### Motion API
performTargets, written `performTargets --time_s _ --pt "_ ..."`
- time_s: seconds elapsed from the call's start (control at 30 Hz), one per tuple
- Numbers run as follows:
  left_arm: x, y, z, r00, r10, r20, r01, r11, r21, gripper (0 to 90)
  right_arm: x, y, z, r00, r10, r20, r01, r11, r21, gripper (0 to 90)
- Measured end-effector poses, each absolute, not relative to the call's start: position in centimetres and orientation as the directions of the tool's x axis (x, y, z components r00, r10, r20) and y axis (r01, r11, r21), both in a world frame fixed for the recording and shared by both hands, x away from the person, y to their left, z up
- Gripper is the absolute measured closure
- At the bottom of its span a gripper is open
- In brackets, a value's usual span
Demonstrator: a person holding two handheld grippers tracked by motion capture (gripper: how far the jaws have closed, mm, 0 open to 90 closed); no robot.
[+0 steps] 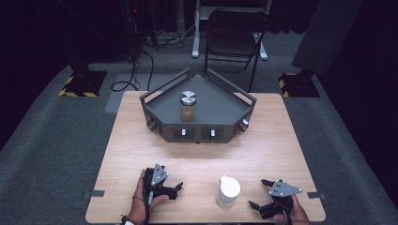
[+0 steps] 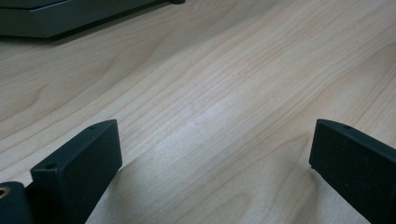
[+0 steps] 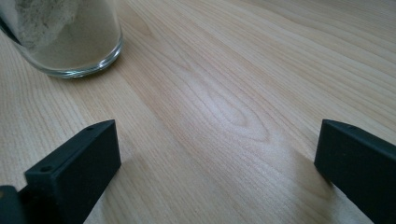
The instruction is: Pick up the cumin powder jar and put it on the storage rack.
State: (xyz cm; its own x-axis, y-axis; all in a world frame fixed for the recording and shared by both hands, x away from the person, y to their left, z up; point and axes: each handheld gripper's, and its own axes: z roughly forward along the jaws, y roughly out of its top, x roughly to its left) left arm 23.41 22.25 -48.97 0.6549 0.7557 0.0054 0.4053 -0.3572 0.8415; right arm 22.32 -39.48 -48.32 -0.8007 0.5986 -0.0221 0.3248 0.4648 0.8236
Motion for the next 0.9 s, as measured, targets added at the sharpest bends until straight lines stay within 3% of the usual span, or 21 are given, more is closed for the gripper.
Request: performTargets --time_s 0.9 --pt "23.16 21.75 -49.12 0.639 0.769 0.009 0.413 -0.353 0.840 1.1 22.48 -39.58 -48.32 -0.810 0.586 -0.020 0.319 0.469 0.823 0.0"
